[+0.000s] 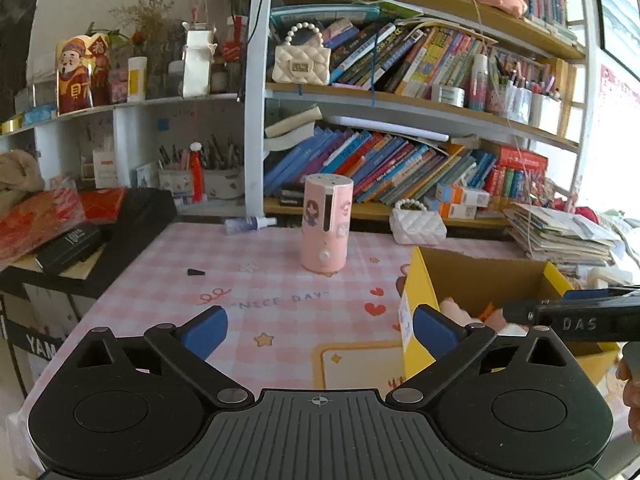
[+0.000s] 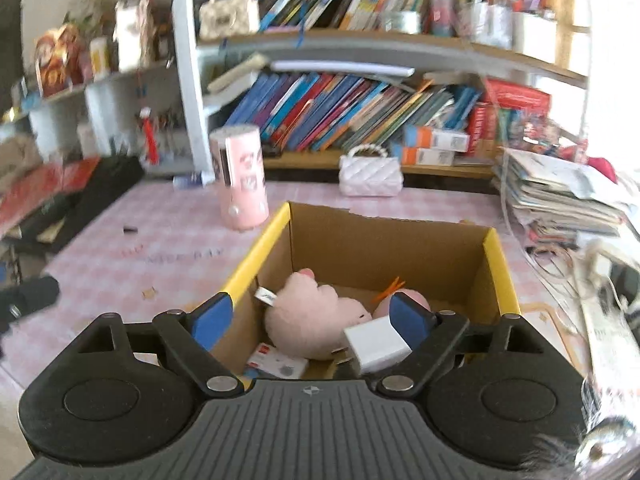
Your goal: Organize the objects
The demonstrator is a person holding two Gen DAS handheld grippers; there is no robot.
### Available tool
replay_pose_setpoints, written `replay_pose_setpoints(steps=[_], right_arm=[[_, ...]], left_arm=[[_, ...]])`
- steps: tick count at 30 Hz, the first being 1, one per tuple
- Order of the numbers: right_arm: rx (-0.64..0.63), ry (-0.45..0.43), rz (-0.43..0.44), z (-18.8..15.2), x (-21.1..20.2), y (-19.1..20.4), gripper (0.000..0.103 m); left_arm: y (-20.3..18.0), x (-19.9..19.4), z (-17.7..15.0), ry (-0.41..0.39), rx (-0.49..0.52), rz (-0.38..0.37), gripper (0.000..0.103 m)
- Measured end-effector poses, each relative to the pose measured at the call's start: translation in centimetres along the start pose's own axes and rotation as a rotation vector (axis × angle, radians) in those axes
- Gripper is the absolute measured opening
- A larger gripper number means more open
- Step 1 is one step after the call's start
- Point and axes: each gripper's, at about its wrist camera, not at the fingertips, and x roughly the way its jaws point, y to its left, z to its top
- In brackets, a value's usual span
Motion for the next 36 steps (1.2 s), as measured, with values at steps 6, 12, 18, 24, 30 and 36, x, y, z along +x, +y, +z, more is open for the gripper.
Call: replay_pose_setpoints(steps=[6,12,18,24,30,36], right_arm=[[0.052,-0.046,-0.077,-3.3,-4.0,3.0,0.097],[0.068,-0.026,-0.176,-7.5,-6.5,5.4,0.103],[0.084,0.027,-0.205,-10.4,-7.7,6.8,0.103],[0.060,0.063,-0.195,-12.4,-8.6,8.8,0.103],[0.053,0.080,-0.191,-13.4,-9.3,10.0,0.103],[0.060,0.092,-0.201,-14.1,-9.9,10.7,0.103]], left_arm=[[0.8,-2.1,-2.3,0.035,0.025,-0.013,0.101],[1.5,-4.1,-5.0,0.085,0.045,0.014,0.101],[2.2,-5.6,-7.0,0.133,0.067,0.007,0.101],[2.9,-6.7,-8.3,0.166,0.082,0.031,0.101],[3.5,-7.7,-9.1,0.186,0.078,0.043,0.101],[3.7,-8.4,-9.5,0.196,0.081,0.062,0.101]])
